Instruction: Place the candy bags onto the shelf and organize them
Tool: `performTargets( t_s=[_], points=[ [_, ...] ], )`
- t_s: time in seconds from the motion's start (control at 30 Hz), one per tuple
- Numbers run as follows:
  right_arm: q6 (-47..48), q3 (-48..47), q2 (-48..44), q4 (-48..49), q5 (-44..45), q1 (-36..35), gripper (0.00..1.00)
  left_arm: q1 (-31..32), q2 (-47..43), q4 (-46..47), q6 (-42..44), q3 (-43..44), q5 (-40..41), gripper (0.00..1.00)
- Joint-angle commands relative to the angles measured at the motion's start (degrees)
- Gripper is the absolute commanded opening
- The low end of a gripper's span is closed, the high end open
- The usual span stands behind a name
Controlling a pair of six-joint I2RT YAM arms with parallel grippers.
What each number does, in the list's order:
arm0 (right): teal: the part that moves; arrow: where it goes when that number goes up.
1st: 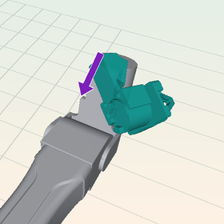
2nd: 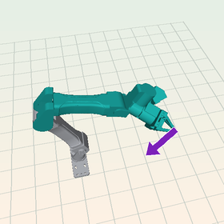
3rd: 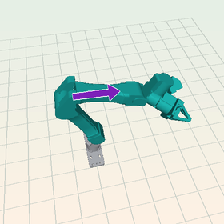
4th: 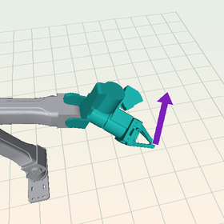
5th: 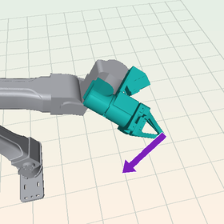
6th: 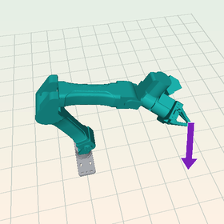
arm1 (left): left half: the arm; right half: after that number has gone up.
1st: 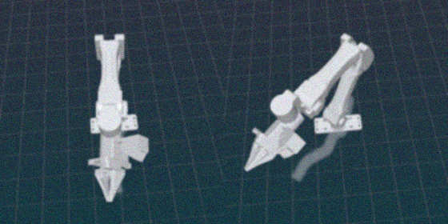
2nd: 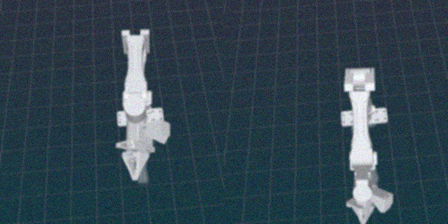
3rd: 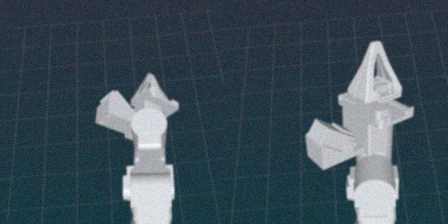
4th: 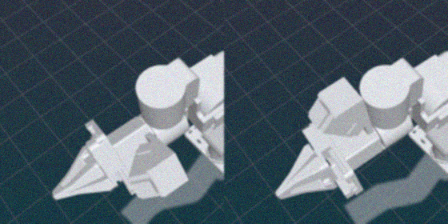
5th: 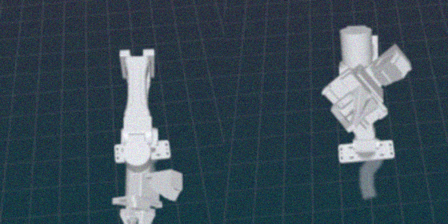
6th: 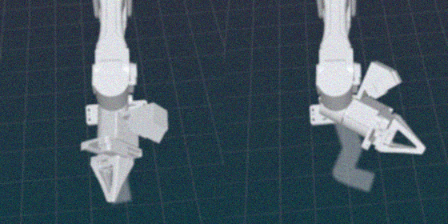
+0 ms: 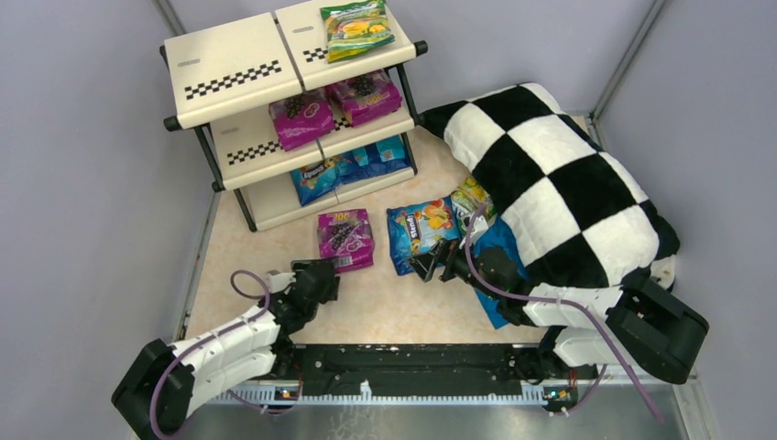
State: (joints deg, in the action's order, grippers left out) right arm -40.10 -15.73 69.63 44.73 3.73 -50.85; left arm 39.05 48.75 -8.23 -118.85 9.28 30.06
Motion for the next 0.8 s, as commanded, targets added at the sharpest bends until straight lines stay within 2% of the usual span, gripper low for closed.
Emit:
performTargets(
  t_s=[0.0, 0.1, 0.17, 0.23, 0.33, 0.43, 0.63, 0.7, 0.77],
  points=[
    [0.17, -0.4, -0.01, 2.54, 0.82, -0.12, 0.95, -0.29, 1.61, -7.91, -1.46, 2.14, 3.28, 0.68],
    [0.19, -0.28, -0.2, 2.47, 0.85, -0.13, 0.95, -0.29, 0.38, -14.38, 1.45, 5.8, 7.51, 0.69],
    [0.19, -0.23, -0.24, 2.49, 0.82, -0.08, 0.95, -0.25, -0.62, -15.27, 4.89, 7.02, 8.04, 0.69],
    [0.16, -0.35, -0.05, 2.51, 0.86, -0.07, 0.95, -0.28, -0.87, -12.5, 8.34, 7.2, 5.52, 0.76],
    [0.02, -0.61, 0.31, 2.5, 0.77, -0.04, 0.95, -0.28, 0.85, -7.21, 6.42, 5.57, -1.66, 0.91],
    [-0.05, -0.44, 0.18, 2.4, 0.81, -0.07, 0.95, -0.29, 2.68, 1.72, 6.41, 3.16, -5.22, 0.95],
    [-0.1, -0.31, -0.01, 2.38, 0.87, -0.08, 0.95, -0.29, 11.5, 6.24, 5.12, 5.6, -5.28, 0.92],
    [-0.16, -0.1, -0.14, 2.48, 0.97, 0.08, 0.95, -0.29, 12.94, 9.2, 3.79, 4.87, -3.52, 0.85],
    [-0.16, 0.02, -0.26, 2.57, 0.93, 0.04, 0.95, -0.24, 13.87, 11.72, 1.41, 3.29, -1.9, 0.7]
  ],
)
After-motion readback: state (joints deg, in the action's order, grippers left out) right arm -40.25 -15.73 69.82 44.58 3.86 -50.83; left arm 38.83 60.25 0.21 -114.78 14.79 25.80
